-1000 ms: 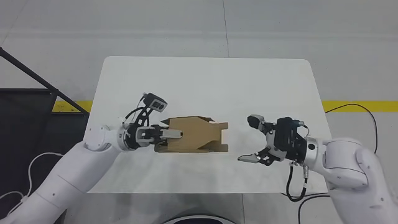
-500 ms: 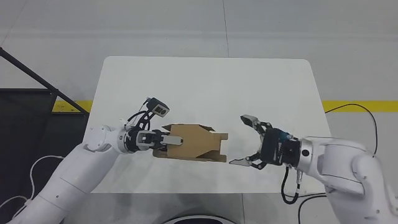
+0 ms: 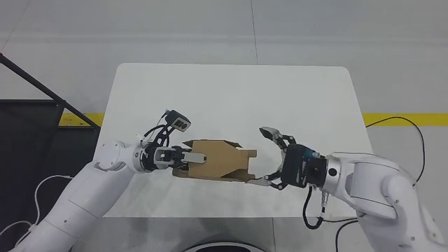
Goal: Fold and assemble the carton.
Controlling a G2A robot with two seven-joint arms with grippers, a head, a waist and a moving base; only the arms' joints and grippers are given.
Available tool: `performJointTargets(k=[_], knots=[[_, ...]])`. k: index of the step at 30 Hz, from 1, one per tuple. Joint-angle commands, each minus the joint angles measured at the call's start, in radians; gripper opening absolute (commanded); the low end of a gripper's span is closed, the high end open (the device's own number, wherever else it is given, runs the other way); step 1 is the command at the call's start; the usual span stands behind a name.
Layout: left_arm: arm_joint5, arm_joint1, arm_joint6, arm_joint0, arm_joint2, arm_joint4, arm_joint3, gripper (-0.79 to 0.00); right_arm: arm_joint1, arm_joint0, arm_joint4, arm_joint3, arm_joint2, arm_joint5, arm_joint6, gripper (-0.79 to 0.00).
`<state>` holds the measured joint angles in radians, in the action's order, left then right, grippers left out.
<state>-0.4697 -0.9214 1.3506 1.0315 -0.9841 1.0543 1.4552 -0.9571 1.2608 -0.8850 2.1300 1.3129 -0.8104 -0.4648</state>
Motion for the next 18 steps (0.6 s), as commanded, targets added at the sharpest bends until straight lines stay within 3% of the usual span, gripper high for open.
performJointTargets(k=[1, 6, 9, 18], knots=[[0.000, 0.000, 0.000, 0.000, 0.000, 0.000, 0.000, -0.785, 0.000, -0.005, 0.007, 0.002, -0.009, 0.004, -0.001, 0.000], [0.000, 0.000, 0.000, 0.000, 0.000, 0.000, 0.000, -0.785, -0.001, -0.018, 0.026, 0.009, -0.034, 0.019, -0.026, 0.000], [0.000, 0.000, 0.000, 0.000, 0.000, 0.000, 0.000, -0.785, -0.001, -0.027, 0.046, 0.009, -0.047, 0.019, -0.048, -0.086], [0.000, 0.000, 0.000, 0.000, 0.000, 0.000, 0.000, -0.785, 0.001, -0.045, 0.082, 0.009, -0.062, 0.037, -0.085, -0.237]])
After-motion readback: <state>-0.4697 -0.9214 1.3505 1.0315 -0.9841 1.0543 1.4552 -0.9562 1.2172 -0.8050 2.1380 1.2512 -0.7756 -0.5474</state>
